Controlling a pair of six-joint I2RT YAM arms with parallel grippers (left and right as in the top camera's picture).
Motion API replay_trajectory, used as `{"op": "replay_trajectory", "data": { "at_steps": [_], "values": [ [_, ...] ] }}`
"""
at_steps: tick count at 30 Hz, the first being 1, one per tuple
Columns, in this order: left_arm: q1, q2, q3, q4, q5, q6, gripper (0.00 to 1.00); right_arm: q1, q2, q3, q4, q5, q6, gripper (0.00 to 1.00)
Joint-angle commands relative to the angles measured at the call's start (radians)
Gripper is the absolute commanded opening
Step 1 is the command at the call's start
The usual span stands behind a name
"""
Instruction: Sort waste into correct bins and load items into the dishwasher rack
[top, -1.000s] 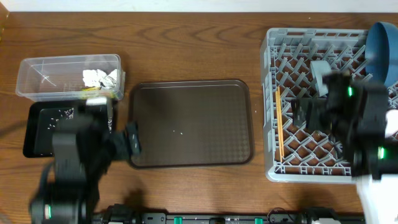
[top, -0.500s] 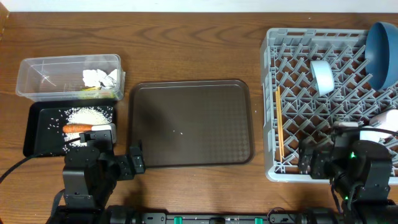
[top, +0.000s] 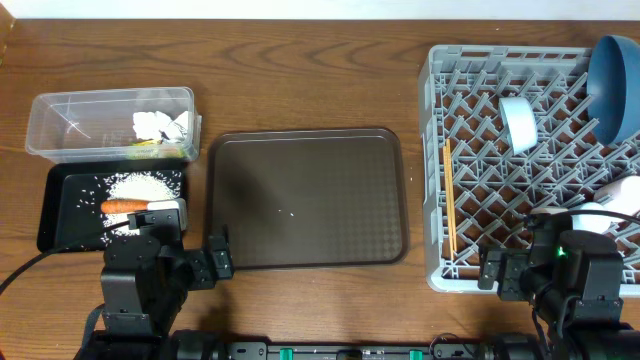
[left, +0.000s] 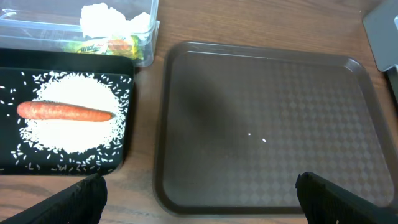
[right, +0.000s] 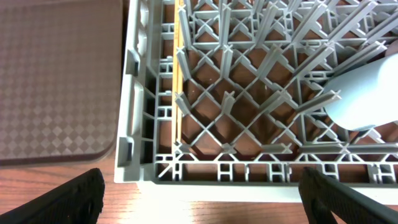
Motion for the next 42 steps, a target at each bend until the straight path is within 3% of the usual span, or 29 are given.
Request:
{"op": "replay_trajectory", "data": {
  "at_steps": [1,5,13,25,28,34,42],
  "values": [
    [0.002,-0.011,-0.003,-0.003,-0.005,0.01,0.99,-0.004,-0.049,-0.006,0.014,0.029,0.008,0.99],
    [0.002,-0.011,-0.003,-0.003,-0.005,0.01,0.99,-0.004,-0.189,-0.077,0.182,0.029,0.0,0.99],
    [0.002,-0.011,-0.003,-0.003,-0.005,0.01,0.99,-0.003,-0.472,-0.406,0.636,0.028,0.001,0.99],
    [0.002,-0.011,-0.003,-0.003,-0.005,0.01,0.99,0.029,-0.568,-0.786,1.214,0.051,-0.063,0.99],
    [0.002,-0.011,-0.003,-0.003,-0.005,0.01,0.99,0.035,-0.568,-0.838,1.268,0.057,-0.087,0.99],
    [0.002,-0.011,-0.003,-0.003,-0.005,0.01,0.99,0.035,-0.568,-0.836,1.079,0.05,-0.124,0.99],
    [0.002,-0.011,-0.003,-0.003,-0.005,0.01,0.99,0.036,-0.567,-0.837,1.088,0.04,-0.142,0.99]
  ]
}}
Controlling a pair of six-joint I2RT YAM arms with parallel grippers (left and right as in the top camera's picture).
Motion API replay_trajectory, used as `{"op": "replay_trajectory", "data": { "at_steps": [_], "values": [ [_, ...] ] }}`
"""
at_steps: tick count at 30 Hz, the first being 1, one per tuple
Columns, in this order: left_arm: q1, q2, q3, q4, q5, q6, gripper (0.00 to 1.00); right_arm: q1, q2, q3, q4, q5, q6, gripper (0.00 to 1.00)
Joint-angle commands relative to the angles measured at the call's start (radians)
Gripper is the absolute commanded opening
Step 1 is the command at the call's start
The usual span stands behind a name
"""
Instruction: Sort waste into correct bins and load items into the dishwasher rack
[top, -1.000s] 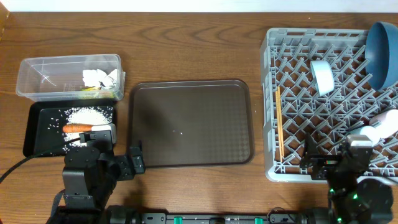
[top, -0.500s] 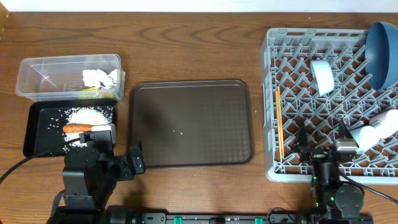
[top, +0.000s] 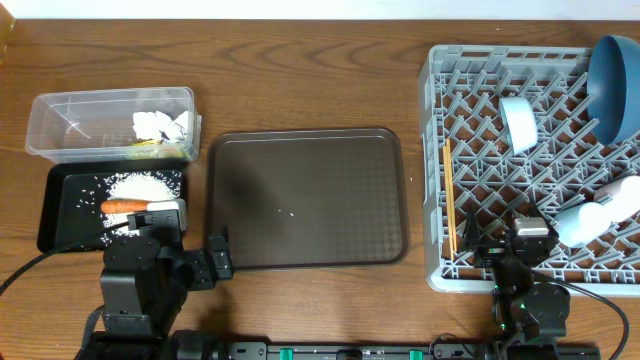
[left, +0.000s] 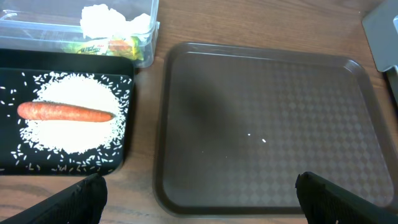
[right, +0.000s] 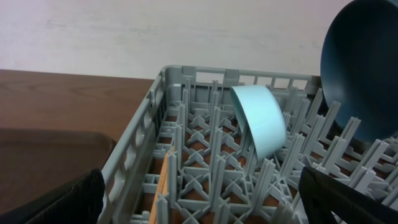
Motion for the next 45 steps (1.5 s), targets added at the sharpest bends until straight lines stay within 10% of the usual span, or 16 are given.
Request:
{"op": "replay_trajectory", "data": {
  "at_steps": [1,35,45],
  "values": [
    [0.002,-0.006,-0.003,-0.003,-0.005,0.01,0.99,0.01,-0.006,-0.002,-0.005,-0.003,-0.019,0.99],
    [0.002,-0.021,-0.01,-0.03,-0.032,0.012,0.99,0.01,-0.006,-0.002,-0.005,-0.003,-0.019,0.99],
    [0.002,-0.278,-0.311,0.189,-0.043,0.014,0.99,0.01,-0.006,-0.002,-0.005,-0.003,-0.019,0.99]
  ]
}}
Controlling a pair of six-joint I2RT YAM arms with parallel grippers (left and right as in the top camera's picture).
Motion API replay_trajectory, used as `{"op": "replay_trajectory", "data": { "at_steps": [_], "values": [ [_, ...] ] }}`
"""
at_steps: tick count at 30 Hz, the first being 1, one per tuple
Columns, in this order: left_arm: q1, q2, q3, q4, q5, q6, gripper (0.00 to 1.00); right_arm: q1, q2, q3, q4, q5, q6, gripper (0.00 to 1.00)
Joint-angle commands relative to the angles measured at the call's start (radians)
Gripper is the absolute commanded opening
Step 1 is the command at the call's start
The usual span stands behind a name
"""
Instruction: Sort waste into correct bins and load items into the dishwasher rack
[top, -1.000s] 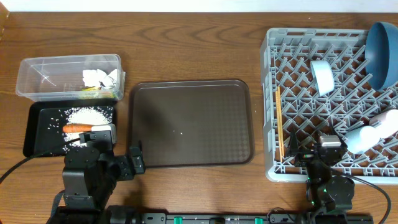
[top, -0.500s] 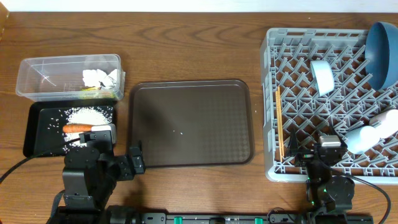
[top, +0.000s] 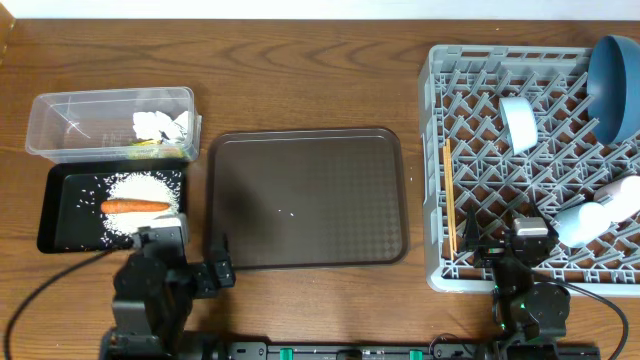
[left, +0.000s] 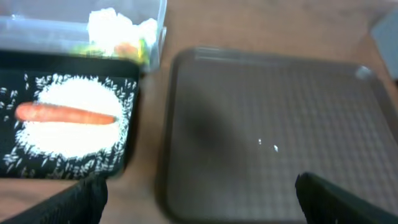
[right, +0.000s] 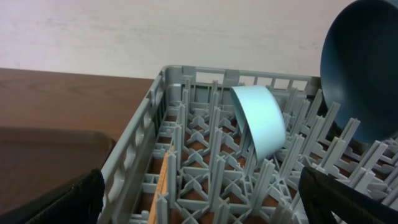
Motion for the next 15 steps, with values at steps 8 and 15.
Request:
{"op": "replay_trajectory", "data": {
  "at_steps": [8,15],
  "values": [
    [0.001,-0.28,-0.406,0.497,-0.019,0.013,0.99,0.009,-0.006,-0.002,-0.005,-0.003,-0.013,0.99],
    [-0.005,-0.288,-0.594,0.86,-0.039,0.013,0.99,0.009,-0.006,-0.002,-0.005,-0.002,-0.013,0.99]
  ]
}}
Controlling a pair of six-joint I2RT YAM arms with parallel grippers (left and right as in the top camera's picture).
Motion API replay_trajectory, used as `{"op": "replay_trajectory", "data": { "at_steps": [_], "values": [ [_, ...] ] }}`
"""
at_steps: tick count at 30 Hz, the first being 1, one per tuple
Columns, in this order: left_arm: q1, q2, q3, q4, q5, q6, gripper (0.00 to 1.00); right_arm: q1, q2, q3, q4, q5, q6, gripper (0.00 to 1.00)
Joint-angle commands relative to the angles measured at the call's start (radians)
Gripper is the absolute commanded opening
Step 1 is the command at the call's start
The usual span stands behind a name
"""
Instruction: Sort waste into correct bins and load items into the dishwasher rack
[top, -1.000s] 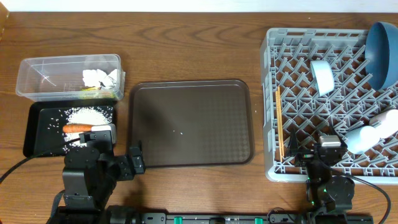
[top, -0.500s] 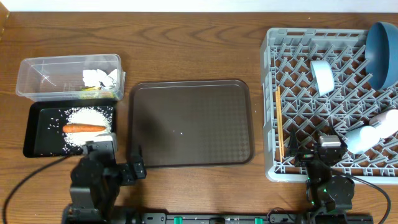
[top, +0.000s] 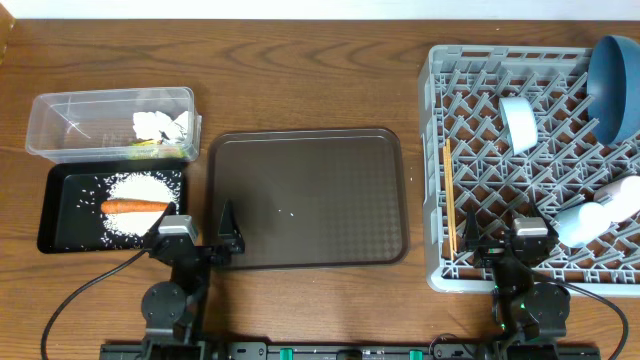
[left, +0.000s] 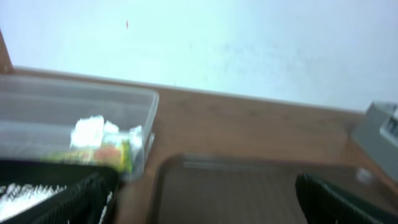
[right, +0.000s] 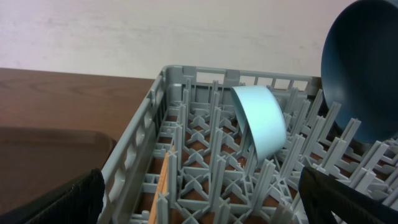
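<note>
The clear bin (top: 110, 122) at the far left holds crumpled white paper (top: 160, 124) and wrappers. In front of it a black tray (top: 65, 215) carries rice and a carrot (top: 135, 207). The grey dishwasher rack (top: 437, 150) on the right holds a light blue cup (right: 261, 124), a dark blue bowl (top: 615, 85), a white cup (top: 600, 212) and wooden chopsticks (top: 449, 195). My left gripper (top: 195, 237) sits low at the front edge by the brown tray (top: 305, 195), open and empty. My right gripper (right: 199, 202) sits low at the rack's near side, open and empty.
The brown tray lies in the middle of the wooden table with only a few white crumbs on it. A pale wall rises behind the table. Both arm bases stand at the front edge.
My left arm has dropped lower at the front edge. Its camera now looks level across the table at the bin and back wall, not down on the trays. The right arm is unchanged.
Both arms first stood raised at the front edge, looking down, both grippers open. Then the right arm sat low, looking level into the rack. The left arm then tilted and now sits low too. Nothing on the table has moved.
</note>
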Motion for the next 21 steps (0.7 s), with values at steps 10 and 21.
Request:
{"op": "replay_trajectory", "data": {
  "at_steps": [10,21],
  "values": [
    [-0.005,-0.009,-0.043,-0.072,-0.006,0.013,0.99,0.009,-0.006,-0.002,-0.004,-0.001,-0.013,0.99],
    [-0.004,-0.007,-0.043,-0.072,-0.006,0.013,0.99,0.009,-0.006,-0.002,-0.004,-0.001,-0.013,0.99]
  ]
}}
